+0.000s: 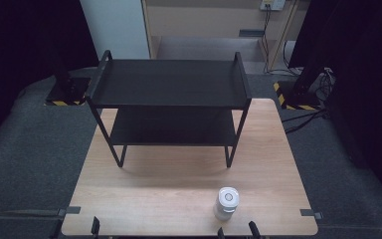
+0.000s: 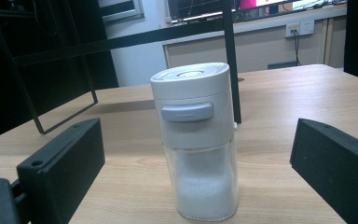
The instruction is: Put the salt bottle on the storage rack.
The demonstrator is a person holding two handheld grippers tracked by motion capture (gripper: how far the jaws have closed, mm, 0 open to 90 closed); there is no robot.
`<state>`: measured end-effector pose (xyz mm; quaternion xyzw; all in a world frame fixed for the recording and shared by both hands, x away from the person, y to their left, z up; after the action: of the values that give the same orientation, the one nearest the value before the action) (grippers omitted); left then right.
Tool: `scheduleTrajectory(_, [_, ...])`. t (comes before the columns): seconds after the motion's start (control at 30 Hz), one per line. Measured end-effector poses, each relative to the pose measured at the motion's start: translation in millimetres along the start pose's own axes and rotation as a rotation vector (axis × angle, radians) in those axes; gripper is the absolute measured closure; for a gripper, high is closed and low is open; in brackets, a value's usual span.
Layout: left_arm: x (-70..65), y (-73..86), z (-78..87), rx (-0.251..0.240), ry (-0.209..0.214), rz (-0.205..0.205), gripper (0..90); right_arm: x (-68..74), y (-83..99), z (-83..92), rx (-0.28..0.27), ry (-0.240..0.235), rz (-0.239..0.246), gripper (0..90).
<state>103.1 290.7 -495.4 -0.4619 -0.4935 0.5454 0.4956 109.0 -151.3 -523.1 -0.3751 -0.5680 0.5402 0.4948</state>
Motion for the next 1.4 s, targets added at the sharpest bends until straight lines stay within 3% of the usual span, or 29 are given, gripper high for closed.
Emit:
scheduleTrajectory(0.63, [-0.2,0.3,1.5,0.012,0.022,0.014,0.2,13.1,8.0,-3.7,-0.003,0.021,0.032,2.3])
scheduleTrajectory(0.93, [-2.3,0.9,-0.2,0.016,0.031,0.016,0.3,19.8,11.0,-16.3,-0.007,0.050,0.048,2.3])
scheduleTrajectory(1.4, [-3.2,-0.6,-2.6,0.016,0.040,0.012,0.3,27.9,11.7,-53.0,-0.016,0.096,0.069,2.3])
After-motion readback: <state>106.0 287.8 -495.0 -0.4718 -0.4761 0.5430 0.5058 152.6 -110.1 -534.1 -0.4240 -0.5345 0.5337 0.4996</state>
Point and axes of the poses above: each handheld gripper's, and its own axes: z roughly backward along the jaws, y roughly out of its underside, x roughly to its left, the point moved 10 cm from there along -z, roughly forward along the jaws, and after that the axes turned 3 degrees about x, right-handed, at the moved point
